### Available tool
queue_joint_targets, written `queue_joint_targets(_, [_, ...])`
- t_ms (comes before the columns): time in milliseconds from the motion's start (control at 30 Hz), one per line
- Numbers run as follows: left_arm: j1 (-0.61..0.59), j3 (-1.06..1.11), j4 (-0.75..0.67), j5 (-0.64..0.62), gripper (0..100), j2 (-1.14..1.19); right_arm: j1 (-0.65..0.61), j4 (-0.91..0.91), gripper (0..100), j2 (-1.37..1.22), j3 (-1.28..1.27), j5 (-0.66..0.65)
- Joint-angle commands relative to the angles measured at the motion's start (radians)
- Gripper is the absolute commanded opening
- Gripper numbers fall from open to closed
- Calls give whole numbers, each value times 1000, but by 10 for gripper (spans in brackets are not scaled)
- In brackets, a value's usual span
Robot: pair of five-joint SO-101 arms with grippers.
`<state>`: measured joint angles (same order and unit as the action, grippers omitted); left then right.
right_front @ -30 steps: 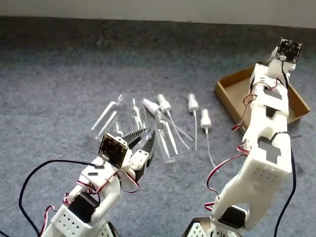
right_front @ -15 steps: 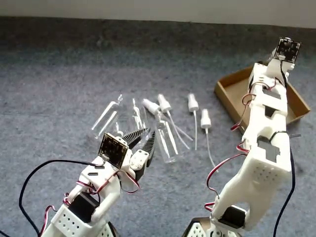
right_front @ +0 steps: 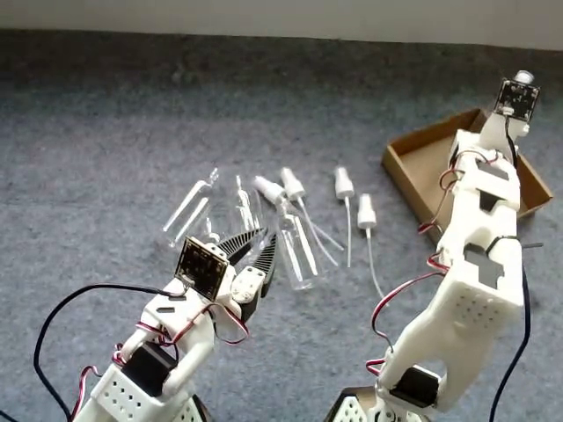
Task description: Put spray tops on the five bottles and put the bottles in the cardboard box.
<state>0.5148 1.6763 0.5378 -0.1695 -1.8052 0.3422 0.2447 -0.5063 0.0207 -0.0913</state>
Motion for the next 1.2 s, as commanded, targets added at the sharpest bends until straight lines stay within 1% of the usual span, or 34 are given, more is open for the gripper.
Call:
queue_joint_targets(0, [-13, 19, 3, 6, 6, -1, 15, 41, 249, 27, 96, -9])
queue_joint_targets(67, [-13, 19, 3, 6, 6, -1, 13, 68, 251, 27, 102, -9])
queue_joint_targets(467, [-13, 19, 3, 8, 6, -1, 13, 87, 255, 28, 99, -9])
queue_joint_targets(1067, [-13, 19, 3, 8, 6, -1, -13, 354, 256, 211, 116, -9])
queue_joint_targets(1167, [-13, 19, 3, 8, 6, -1, -13, 426, 256, 254, 116, -8])
